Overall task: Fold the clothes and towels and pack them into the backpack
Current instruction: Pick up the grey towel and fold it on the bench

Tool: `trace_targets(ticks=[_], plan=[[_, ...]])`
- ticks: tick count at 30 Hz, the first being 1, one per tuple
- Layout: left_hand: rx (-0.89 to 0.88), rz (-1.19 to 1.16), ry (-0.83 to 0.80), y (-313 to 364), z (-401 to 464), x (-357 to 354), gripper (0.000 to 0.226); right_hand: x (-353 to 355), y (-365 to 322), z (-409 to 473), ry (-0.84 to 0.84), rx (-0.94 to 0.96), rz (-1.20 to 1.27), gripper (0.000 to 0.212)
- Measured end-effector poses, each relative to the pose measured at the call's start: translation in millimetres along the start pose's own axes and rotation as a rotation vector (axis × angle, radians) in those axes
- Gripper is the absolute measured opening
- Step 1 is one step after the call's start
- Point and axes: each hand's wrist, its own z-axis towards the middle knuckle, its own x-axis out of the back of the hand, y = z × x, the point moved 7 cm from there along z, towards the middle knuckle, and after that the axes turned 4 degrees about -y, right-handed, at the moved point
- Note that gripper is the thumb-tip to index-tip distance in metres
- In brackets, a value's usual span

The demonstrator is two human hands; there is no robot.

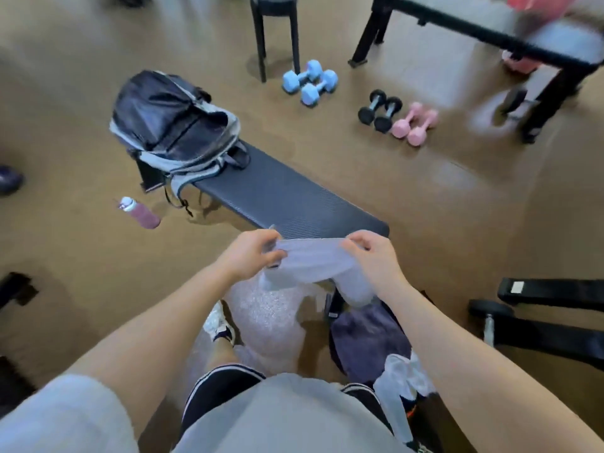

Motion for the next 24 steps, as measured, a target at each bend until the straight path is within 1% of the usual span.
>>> trace_targets(ticks=[2, 5, 9, 12, 15, 18, 21, 24], plan=[[0.015, 0.001, 0.068, -28.7, 4.9, 31.8, 0.021, -23.0, -19.7, 25.0, -0.01, 0.018, -0.014, 0.009], [0.024, 0.011, 0.135, -82.0, 22.3, 76.6, 0.018, -56.3, -38.7, 67.1, 0.041, 0.004, -0.002, 0.012], [0.016, -0.049, 0.105, -151.5, 58.9, 133.7, 0.007, -100.9, -51.9, 119.0, 0.103, -0.104, 0.01, 0.011], [-0.011, -0.067, 0.02, -190.0, 91.3, 164.5, 0.01, -131.6, -64.2, 148.1, 0.142, -0.176, -0.026, 0.01], [-0.041, -0.047, -0.034, -211.1, 127.0, 190.0, 0.012, -148.0, -75.8, 179.1, 0.203, -0.248, -0.061, 0.01], [-0.063, -0.04, -0.048, -213.5, 158.3, 208.2, 0.011, -153.7, -79.9, 201.4, 0.24, -0.249, -0.05, 0.013], [-0.065, -0.022, -0.096, -216.5, 186.5, 209.4, 0.011, -156.1, -69.3, 216.0, 0.233, -0.29, -0.053, 0.015], [-0.067, 0.021, -0.175, -220.7, 211.6, 201.9, 0.01, -160.0, -48.9, 228.3, 0.175, -0.39, -0.077, 0.015]])
